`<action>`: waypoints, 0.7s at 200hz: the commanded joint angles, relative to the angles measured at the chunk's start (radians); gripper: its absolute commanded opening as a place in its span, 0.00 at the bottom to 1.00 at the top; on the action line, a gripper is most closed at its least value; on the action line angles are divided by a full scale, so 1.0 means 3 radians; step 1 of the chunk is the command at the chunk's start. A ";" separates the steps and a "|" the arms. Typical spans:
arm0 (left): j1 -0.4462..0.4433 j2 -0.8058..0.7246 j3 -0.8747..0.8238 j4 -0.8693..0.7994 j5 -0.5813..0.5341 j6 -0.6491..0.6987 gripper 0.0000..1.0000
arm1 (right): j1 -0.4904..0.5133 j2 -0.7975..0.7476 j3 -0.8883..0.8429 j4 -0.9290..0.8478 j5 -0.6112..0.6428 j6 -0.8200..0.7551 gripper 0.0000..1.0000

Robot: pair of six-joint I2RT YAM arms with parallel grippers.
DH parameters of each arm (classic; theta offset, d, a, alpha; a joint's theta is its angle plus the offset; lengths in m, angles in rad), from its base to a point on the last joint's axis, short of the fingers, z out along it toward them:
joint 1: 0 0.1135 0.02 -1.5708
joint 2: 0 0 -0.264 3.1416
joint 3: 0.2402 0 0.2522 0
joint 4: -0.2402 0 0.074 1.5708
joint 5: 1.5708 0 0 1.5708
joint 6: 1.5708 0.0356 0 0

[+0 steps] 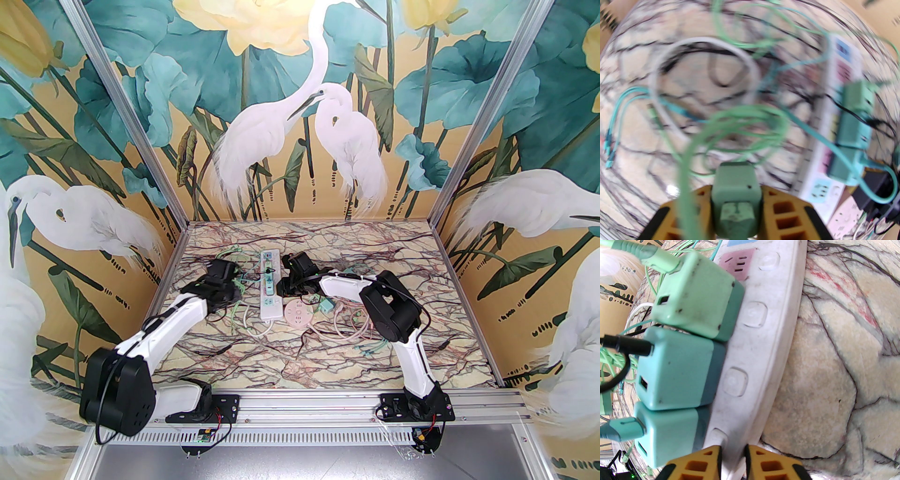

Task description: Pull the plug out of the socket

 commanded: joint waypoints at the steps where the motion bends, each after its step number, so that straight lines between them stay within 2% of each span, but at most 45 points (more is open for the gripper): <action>1: 0.0238 -0.0251 -0.0163 0.0077 0.0109 -0.0234 0.24 | 0.0049 0.0217 -0.0106 -0.0312 0.0137 -0.0068 0.25; 28: 0.0456 -0.0491 -0.0503 0.0241 0.0354 -0.0479 0.24 | 0.0049 0.0206 -0.0105 -0.0310 0.0141 -0.0069 0.25; 89: 0.0473 -0.0498 -0.0881 0.0502 0.0589 -0.0767 0.27 | 0.0052 0.0197 -0.0118 -0.0300 0.0136 -0.0060 0.25; 98: 0.0475 -0.0471 -0.0885 0.0514 0.0614 -0.0768 0.31 | 0.0050 0.0193 -0.0128 -0.0296 0.0137 -0.0060 0.25; 110: 0.0475 -0.0449 -0.0881 0.0516 0.0645 -0.0766 0.41 | 0.0052 0.0191 -0.0129 -0.0299 0.0137 -0.0063 0.25; 140: 0.0475 -0.0521 -0.0853 0.0490 0.0692 -0.0745 0.54 | 0.0049 0.0187 -0.0130 -0.0292 0.0137 -0.0061 0.25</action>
